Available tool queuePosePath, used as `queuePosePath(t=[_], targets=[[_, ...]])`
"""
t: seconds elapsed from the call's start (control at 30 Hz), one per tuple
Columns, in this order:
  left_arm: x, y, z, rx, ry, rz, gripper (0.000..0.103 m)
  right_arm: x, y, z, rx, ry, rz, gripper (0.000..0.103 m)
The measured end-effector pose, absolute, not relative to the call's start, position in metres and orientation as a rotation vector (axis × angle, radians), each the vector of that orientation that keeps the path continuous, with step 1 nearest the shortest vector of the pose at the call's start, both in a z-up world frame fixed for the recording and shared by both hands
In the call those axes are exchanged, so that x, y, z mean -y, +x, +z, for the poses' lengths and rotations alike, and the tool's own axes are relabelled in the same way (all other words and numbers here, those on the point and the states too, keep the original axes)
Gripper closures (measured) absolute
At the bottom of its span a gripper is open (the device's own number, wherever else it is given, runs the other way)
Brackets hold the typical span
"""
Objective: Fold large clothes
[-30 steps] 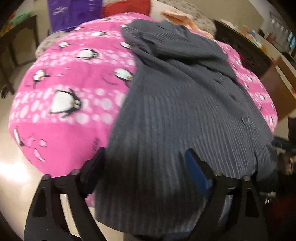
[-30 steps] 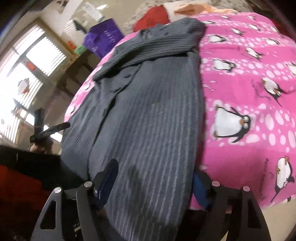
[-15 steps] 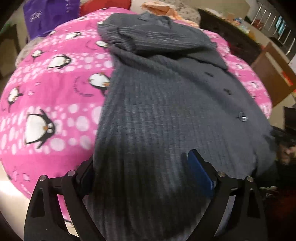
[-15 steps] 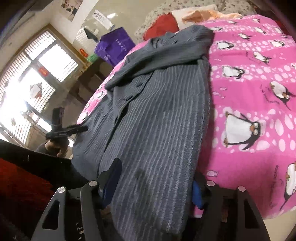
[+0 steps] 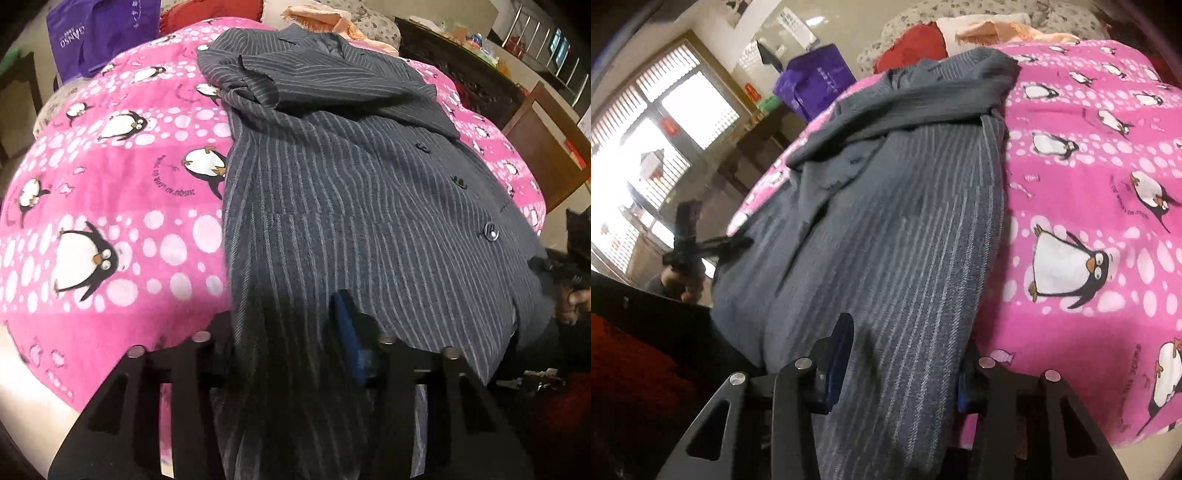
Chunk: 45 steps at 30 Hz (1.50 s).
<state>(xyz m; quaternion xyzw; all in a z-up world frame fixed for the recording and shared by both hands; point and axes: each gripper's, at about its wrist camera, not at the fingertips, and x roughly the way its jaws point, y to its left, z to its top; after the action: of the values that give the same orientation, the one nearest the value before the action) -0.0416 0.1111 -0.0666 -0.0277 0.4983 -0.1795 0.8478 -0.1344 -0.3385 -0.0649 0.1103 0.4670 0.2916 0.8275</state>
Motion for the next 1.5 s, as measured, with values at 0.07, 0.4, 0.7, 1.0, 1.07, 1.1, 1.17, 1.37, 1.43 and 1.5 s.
queuePosePath(t=[0.07, 0.4, 0.7, 1.0, 1.07, 1.1, 1.17, 1.37, 1.43, 1.5], targets=[[-0.108, -0.038, -0.067, -1.049, -0.073, -0.405, 0.039, 0.341, -0.133, -0.068, -0.994, 0.247, 0.605, 0.061], [-0.107, -0.047, -0.057, -1.059, -0.1, -0.476, 0.055, 0.338, -0.128, -0.072, -0.999, 0.255, 0.586, 0.06], [-0.083, -0.055, -0.061, -1.126, -0.045, -0.62, 0.056, 0.332, -0.129, -0.07, -1.003, 0.221, 0.604, 0.042], [-0.075, -0.051, -0.066, -1.137, 0.001, -0.603, 0.056, 0.328, -0.131, -0.064, -0.975, 0.204, 0.611, 0.047], [-0.079, -0.049, -0.067, -1.135, -0.02, -0.591, 0.057, 0.333, -0.133, -0.061, -0.947, 0.227, 0.612, 0.055], [-0.082, -0.046, -0.068, -1.132, -0.047, -0.58, 0.057, 0.337, -0.133, -0.06, -0.931, 0.246, 0.618, 0.056], [-0.086, -0.044, -0.069, -1.122, -0.088, -0.556, 0.057, 0.338, -0.133, -0.058, -0.921, 0.259, 0.641, 0.057], [-0.081, -0.05, -0.063, -1.081, -0.072, -0.508, 0.057, 0.337, -0.137, -0.054, -0.905, 0.338, 0.825, 0.057], [-0.082, -0.051, -0.059, -1.047, -0.077, -0.484, 0.072, 0.332, -0.135, -0.058, -0.936, 0.314, 0.836, 0.057], [-0.085, -0.05, -0.059, -1.039, -0.086, -0.463, 0.087, 0.329, -0.129, -0.058, -0.926, 0.299, 0.819, 0.058]])
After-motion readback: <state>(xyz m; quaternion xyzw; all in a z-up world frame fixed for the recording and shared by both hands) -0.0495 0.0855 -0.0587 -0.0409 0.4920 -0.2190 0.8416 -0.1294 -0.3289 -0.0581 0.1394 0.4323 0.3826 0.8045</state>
